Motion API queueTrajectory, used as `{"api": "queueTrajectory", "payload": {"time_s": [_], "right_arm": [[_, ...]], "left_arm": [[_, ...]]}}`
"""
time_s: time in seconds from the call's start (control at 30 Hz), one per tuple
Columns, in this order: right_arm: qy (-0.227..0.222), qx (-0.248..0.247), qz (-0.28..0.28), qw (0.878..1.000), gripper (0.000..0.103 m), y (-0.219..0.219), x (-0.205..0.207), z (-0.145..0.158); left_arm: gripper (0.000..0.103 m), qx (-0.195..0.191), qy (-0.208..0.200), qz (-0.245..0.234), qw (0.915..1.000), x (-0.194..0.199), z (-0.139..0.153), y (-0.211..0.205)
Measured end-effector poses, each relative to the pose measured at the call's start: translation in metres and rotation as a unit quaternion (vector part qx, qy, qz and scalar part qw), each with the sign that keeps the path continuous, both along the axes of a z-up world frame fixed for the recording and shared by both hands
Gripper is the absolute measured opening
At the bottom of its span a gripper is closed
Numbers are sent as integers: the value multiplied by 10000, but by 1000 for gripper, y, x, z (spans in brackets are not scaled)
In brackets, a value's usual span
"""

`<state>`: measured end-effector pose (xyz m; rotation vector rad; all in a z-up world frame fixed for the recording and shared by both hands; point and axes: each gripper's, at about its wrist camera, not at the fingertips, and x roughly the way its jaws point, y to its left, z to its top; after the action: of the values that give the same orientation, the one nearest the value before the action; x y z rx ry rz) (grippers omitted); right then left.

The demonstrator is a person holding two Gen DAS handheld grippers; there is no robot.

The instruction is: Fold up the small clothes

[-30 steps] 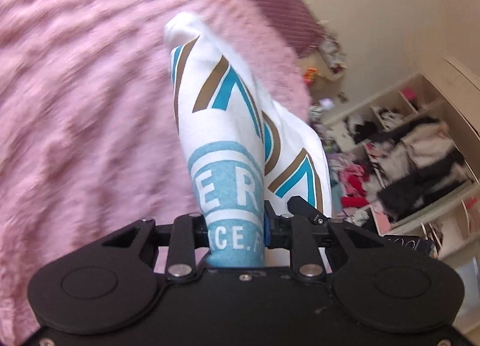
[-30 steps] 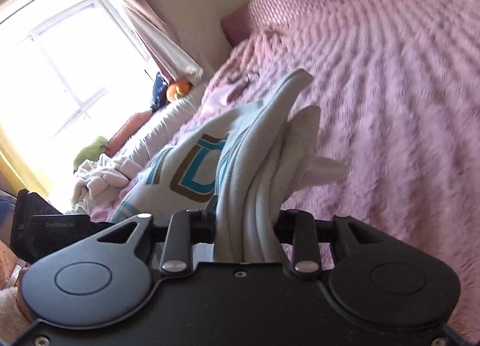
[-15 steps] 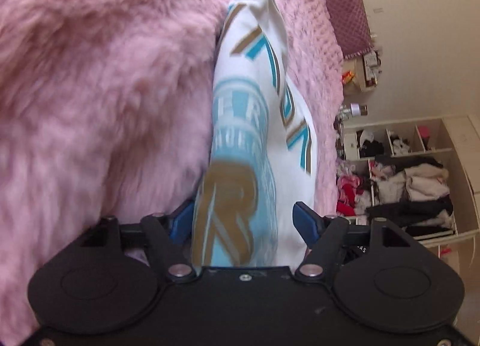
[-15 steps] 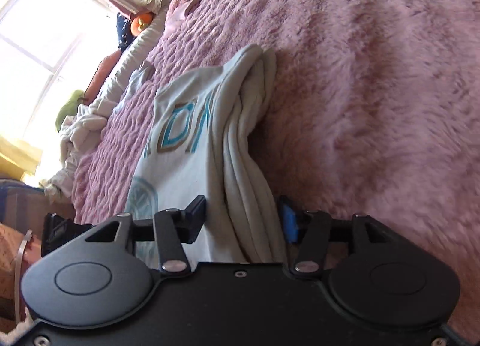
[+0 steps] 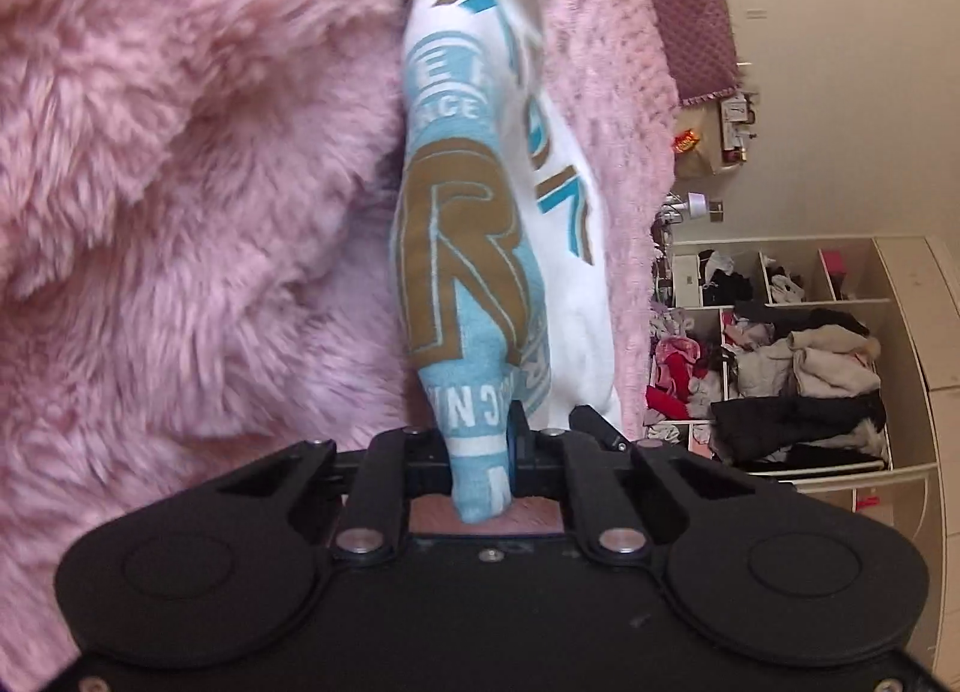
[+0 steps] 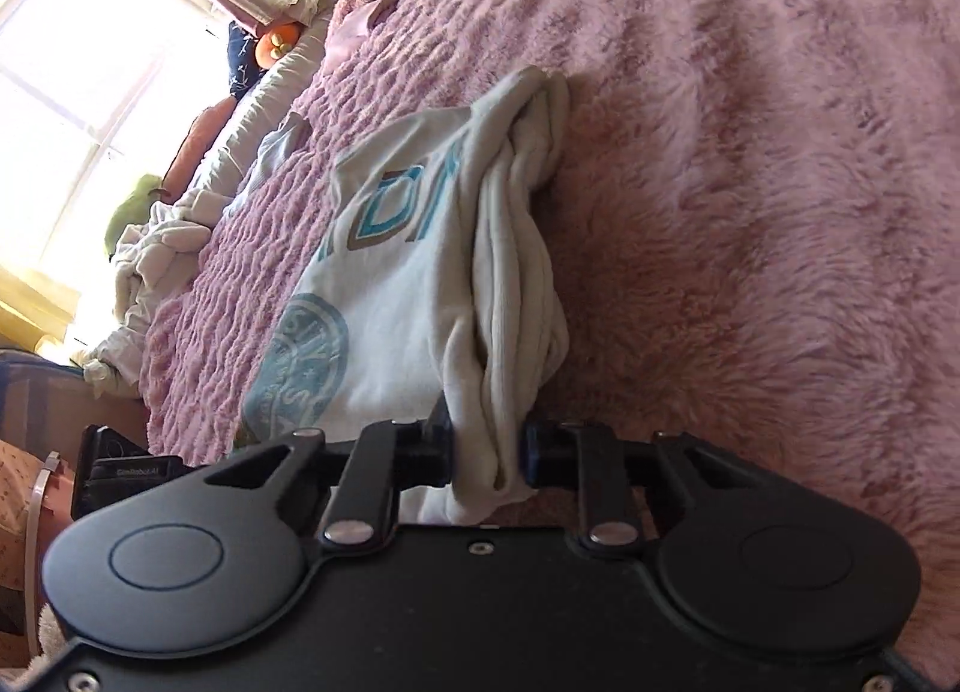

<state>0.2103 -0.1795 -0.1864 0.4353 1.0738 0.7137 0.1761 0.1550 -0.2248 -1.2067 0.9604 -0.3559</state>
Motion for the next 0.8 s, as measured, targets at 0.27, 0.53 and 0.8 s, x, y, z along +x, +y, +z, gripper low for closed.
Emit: {"api": "queueTrajectory", "payload": {"time_s": [0.27,0.53,0.8], "right_arm": [[174,-608,92,9980,21,-11,-14,-40],[-951,-809,-112,9921,35,-26,-25,13],[-2454,-665,127,9670,35,65,29,47]], "left_arm": [[23,505,601,-488,9957,-16,-40,-6],[54,1355,-224,-538,9891,-24,32,17],[70,2591,-2093,145,9428,43,80,0]]}}
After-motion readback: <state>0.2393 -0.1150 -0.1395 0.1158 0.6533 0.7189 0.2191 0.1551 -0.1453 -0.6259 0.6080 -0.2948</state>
